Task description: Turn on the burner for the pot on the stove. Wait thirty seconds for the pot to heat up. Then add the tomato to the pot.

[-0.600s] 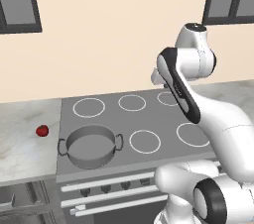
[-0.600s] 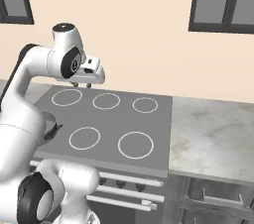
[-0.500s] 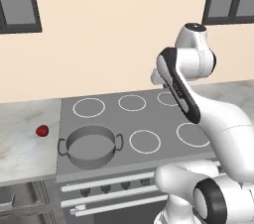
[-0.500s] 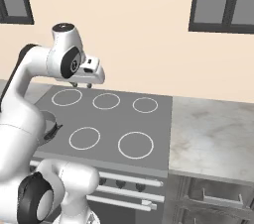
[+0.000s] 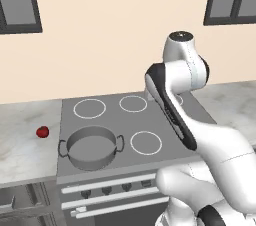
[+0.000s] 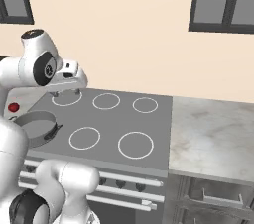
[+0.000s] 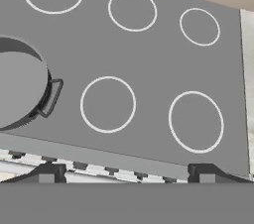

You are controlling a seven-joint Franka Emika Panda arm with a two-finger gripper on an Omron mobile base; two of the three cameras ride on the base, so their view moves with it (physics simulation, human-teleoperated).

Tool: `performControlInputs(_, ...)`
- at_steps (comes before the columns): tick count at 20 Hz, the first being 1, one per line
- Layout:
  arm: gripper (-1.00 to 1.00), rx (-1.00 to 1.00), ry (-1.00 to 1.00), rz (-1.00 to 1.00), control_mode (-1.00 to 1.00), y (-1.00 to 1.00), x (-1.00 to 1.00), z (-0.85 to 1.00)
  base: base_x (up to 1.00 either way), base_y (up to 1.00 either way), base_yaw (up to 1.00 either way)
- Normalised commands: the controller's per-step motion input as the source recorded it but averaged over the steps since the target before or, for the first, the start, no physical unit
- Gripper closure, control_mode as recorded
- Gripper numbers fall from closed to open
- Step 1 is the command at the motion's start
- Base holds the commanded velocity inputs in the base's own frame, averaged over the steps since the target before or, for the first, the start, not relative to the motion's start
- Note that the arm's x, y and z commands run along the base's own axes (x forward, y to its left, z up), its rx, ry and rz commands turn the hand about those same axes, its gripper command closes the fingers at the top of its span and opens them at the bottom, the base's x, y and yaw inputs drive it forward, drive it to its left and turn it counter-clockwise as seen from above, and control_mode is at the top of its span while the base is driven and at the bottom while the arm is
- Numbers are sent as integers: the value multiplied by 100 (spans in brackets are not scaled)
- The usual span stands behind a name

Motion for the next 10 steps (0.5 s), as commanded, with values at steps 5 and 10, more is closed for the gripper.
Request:
performControlInputs(5, -100, -15, -2, 17, -100, 69, -70, -24, 0, 0, 0)
performControlInputs(10, -100, -7, 0, 15, -100, 67, -64, -25, 0, 0, 0)
